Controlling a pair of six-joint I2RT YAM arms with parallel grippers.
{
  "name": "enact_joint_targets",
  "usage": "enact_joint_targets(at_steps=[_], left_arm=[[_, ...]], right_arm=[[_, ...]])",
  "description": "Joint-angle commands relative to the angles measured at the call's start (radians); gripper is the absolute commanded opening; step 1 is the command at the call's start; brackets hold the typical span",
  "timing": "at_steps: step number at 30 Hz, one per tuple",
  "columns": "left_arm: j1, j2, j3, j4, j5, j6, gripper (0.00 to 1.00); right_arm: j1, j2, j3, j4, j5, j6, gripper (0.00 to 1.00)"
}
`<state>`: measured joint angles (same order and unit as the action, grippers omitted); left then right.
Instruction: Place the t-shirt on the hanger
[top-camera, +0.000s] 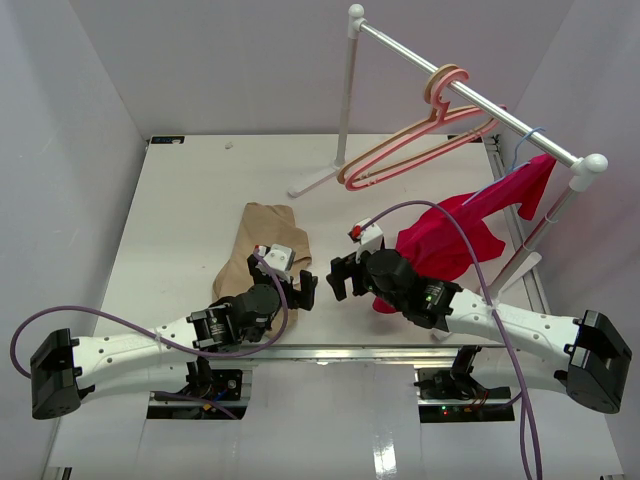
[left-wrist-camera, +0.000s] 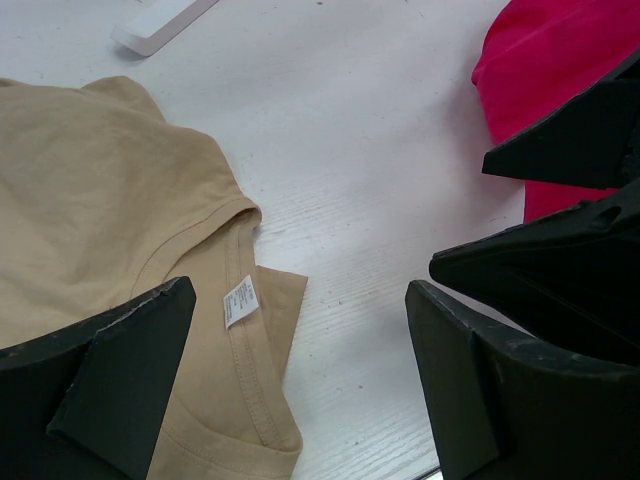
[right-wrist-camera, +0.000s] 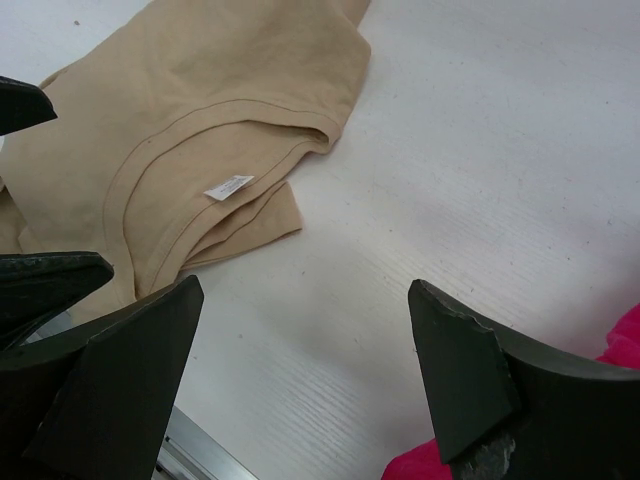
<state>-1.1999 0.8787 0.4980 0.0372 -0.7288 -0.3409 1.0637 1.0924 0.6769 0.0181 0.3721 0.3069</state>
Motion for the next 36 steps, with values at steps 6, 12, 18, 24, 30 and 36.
enact_joint_targets(at_steps=[6, 12, 18, 24, 30, 36], left_arm=[[0.002, 0.04, 0.053, -0.141, -0.179, -0.106, 0.94], [0.004, 0.114, 0.092, -0.309, -0.134, -0.204, 0.85], [0.017, 0.282, 0.122, -0.459, -0.126, -0.392, 0.73], [0.02, 0.446, 0.167, -0.413, -0.085, -0.373, 0.63], [0.04, 0.484, 0.203, -0.539, -0.14, -0.496, 0.62], [0.145, 0.386, 0.193, -0.599, -0.097, -0.6, 0.61]], right_arm=[[0.006, 0.001, 0.023, 0.025, 0.044, 0.005, 0.9], [0.007, 0.002, 0.032, 0.001, 0.085, 0.017, 0.9], [0.005, -0.02, 0.018, 0.019, 0.019, 0.021, 0.9], [0.005, -0.022, 0.019, 0.009, 0.036, 0.021, 0.9], [0.005, -0.026, 0.021, 0.011, 0.001, 0.026, 0.9], [0.007, -0.022, 0.022, 0.011, 0.0, 0.022, 0.9]])
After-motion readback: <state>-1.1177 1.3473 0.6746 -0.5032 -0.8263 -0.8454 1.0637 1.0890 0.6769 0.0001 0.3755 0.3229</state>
